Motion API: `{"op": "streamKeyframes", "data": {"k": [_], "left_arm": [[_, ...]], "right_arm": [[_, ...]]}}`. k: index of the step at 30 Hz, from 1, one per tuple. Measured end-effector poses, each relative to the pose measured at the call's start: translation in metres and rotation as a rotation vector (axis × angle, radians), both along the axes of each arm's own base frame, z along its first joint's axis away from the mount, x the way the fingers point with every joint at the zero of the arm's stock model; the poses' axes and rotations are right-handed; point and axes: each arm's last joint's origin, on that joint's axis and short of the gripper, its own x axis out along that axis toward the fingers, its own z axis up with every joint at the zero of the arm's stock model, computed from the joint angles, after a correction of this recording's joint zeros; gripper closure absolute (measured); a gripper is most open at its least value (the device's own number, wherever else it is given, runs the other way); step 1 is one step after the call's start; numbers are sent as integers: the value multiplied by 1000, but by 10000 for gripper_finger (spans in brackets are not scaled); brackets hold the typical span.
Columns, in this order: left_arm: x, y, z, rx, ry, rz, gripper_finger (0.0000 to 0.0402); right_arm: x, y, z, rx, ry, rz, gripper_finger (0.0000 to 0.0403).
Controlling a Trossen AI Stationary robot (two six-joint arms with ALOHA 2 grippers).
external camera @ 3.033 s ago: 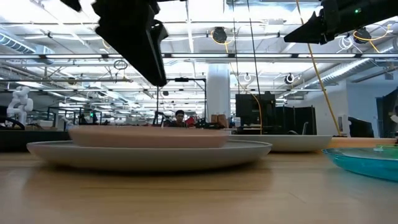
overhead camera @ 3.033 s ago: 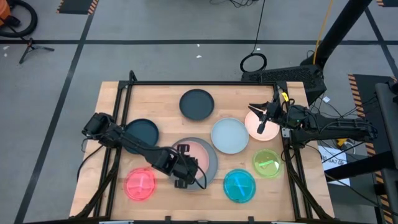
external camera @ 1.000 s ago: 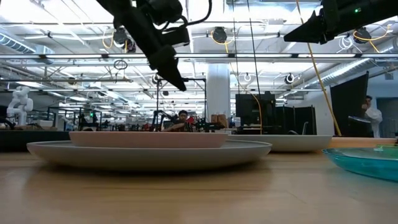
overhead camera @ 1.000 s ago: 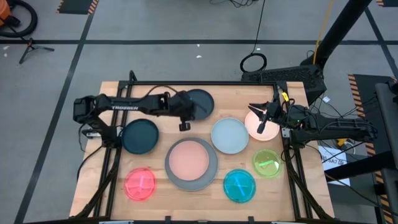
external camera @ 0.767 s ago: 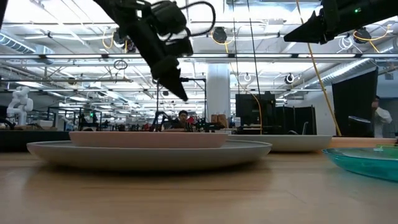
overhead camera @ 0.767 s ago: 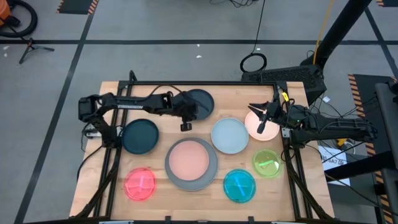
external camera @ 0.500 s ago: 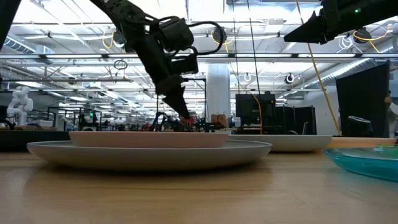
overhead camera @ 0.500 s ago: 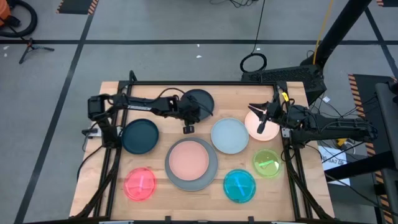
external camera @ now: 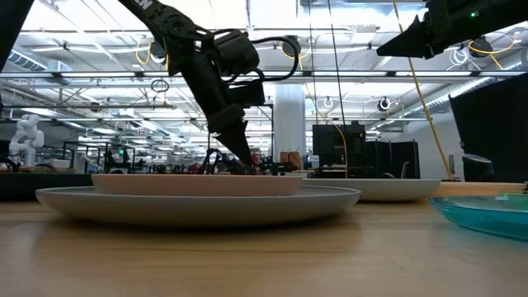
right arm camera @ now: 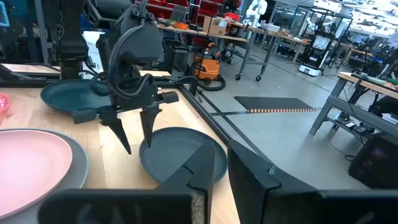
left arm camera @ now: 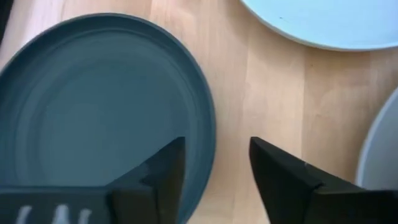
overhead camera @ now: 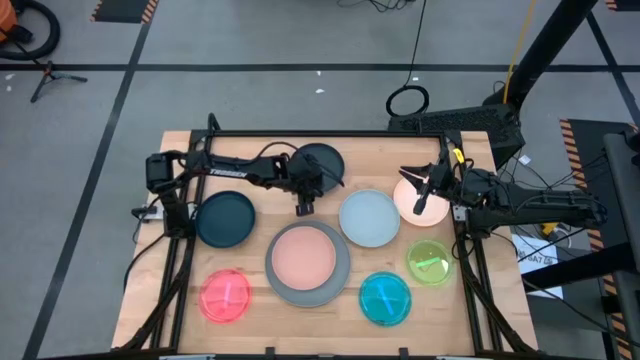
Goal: Stack plastic plates
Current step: Stack the black plate on top of the light pink plate
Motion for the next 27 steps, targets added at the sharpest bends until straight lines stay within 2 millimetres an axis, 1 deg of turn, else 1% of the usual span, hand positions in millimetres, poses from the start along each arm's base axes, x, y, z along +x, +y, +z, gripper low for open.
{"op": "streamKeyframes", "data": {"k": [3, 5, 7, 10, 12, 17, 20, 27], "left_arm": [[-1, 3, -2, 13, 11, -2, 181], [1, 3, -6, 23, 23, -17, 174], [-1, 3, -10, 19, 52, -24, 173], [3, 3, -14, 23, 43, -26, 172], [1, 3, -20, 15, 77, -27, 172], [6, 7, -27, 23, 66, -24, 172], [4, 7, -37, 9, 111, -22, 172], [7, 9, -44, 30, 119, -4, 172]], "right_arm": [[0, 0, 0, 0, 0, 0, 364], [0, 0, 0, 0, 0, 0, 364], [0, 0, 0, 0, 0, 0, 364], [0, 0, 0, 0, 1, 0, 364], [0, 0, 0, 0, 1, 0, 364], [0, 0, -1, 0, 10, -2, 364], [0, 0, -2, 0, 17, -2, 364], [0, 0, -2, -4, 22, -4, 364]]}}
